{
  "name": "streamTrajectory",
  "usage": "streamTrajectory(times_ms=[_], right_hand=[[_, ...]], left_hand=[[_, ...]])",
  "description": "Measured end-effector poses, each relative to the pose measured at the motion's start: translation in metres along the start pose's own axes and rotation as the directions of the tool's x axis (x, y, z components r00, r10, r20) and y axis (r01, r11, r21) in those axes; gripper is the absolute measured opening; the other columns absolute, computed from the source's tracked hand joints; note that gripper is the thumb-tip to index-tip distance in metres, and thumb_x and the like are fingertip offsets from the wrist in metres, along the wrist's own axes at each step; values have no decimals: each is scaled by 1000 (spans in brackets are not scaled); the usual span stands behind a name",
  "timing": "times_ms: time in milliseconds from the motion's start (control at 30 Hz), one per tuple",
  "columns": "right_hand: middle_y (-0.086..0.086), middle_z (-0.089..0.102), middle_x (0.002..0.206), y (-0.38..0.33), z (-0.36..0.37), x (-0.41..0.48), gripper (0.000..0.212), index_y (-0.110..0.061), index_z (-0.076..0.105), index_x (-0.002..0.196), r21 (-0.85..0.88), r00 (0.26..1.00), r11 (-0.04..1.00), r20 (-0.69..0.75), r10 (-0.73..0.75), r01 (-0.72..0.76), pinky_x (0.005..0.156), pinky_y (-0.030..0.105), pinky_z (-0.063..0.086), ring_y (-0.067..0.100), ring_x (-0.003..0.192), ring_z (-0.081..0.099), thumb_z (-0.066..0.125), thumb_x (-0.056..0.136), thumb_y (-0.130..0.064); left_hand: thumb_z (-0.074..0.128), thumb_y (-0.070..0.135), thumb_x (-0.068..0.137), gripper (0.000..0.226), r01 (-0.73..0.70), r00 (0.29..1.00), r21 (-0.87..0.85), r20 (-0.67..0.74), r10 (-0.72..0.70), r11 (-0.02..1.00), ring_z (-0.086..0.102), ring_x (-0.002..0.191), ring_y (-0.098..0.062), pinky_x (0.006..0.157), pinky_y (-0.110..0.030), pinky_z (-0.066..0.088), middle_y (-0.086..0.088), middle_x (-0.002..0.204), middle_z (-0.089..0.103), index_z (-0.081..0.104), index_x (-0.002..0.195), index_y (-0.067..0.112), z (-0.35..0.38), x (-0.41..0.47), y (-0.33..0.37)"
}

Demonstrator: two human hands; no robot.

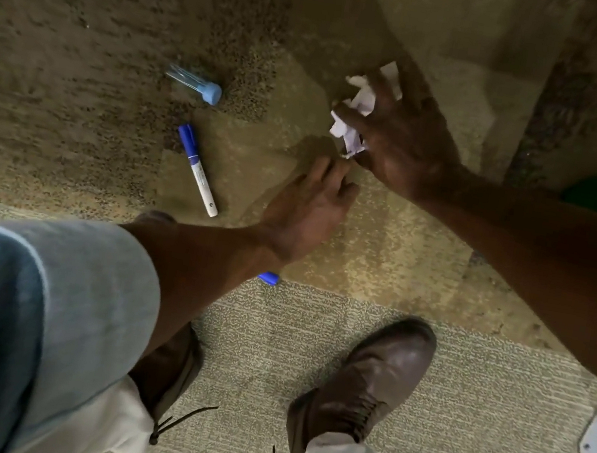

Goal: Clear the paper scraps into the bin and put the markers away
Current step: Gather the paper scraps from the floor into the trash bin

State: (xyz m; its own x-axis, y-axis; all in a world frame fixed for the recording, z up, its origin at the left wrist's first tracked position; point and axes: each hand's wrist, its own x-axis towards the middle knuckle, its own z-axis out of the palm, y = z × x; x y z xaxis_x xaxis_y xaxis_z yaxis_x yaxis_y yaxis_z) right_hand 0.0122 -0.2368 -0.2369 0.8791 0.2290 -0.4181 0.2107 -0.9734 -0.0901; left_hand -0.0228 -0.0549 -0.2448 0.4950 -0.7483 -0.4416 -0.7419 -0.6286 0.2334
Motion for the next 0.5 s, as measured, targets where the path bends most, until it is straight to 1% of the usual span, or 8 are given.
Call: streamTrajectory(times_ms=[67,133,167,233,300,367,433,500], right_hand=[[12,23,172,-6,5,-6,55,-29,36,159,-7,1000,1000,11,-5,6,124,65,26,53,156,19,49,106,-40],[15,31,170,-12,8,-15,48,-24,43,158,50,999,999,-37,3,-1,113,62,44,49,151,35,41,111,-34],[15,40,166,-14,9,-21,45,-22,50,154,77,996,997,-92,2,5,102,56,54,45,144,47,40,112,-33],[8,58,149,-14,12,-29,34,-23,69,133,51,978,998,-206,-27,38,79,41,60,32,128,63,47,109,-32],[3,66,136,-15,15,-34,23,-24,78,109,4,971,999,-233,-51,53,65,34,58,27,115,70,57,104,-33],[2,68,135,-16,20,-38,24,-25,79,109,-8,973,998,-223,-63,63,62,36,58,29,112,71,58,103,-33],[3,64,145,-16,21,-40,27,-23,76,120,72,975,995,-213,-54,70,68,41,59,33,118,68,55,105,-31],[10,62,147,-15,26,-43,35,-18,71,131,124,984,992,-176,-13,36,79,48,59,39,122,64,47,107,-26]], left_hand=[[18,5,90,53,-41,999,13,8,41,999,55,121,-40,97,-49,52,-21,131,57,61,120,1,1,2,-2],[15,3,91,55,-63,998,27,9,63,998,52,124,-39,106,-46,47,-22,134,54,58,124,0,1,3,-4],[16,3,90,55,-57,998,26,0,57,998,52,124,-38,107,-44,45,-22,134,55,60,124,1,-1,3,-5],[18,4,87,55,-43,999,20,-14,43,999,55,122,-36,106,-39,45,-21,132,57,63,120,4,-7,0,-5],[21,2,86,54,-33,999,-5,-17,33,999,52,125,-35,107,-38,43,-20,135,55,62,121,5,-8,-4,-6],[27,-1,87,54,-15,1000,-28,-2,15,999,46,130,-33,113,-38,40,-18,140,50,56,132,6,-7,-7,-9],[37,-3,91,53,2,1000,-62,5,-2,998,42,134,-31,118,-36,35,-15,144,46,49,142,7,-7,-11,-11],[44,-2,94,44,4,1000,-101,7,-3,995,41,137,-29,118,-34,34,-14,142,47,54,135,8,-6,-18,-14]])
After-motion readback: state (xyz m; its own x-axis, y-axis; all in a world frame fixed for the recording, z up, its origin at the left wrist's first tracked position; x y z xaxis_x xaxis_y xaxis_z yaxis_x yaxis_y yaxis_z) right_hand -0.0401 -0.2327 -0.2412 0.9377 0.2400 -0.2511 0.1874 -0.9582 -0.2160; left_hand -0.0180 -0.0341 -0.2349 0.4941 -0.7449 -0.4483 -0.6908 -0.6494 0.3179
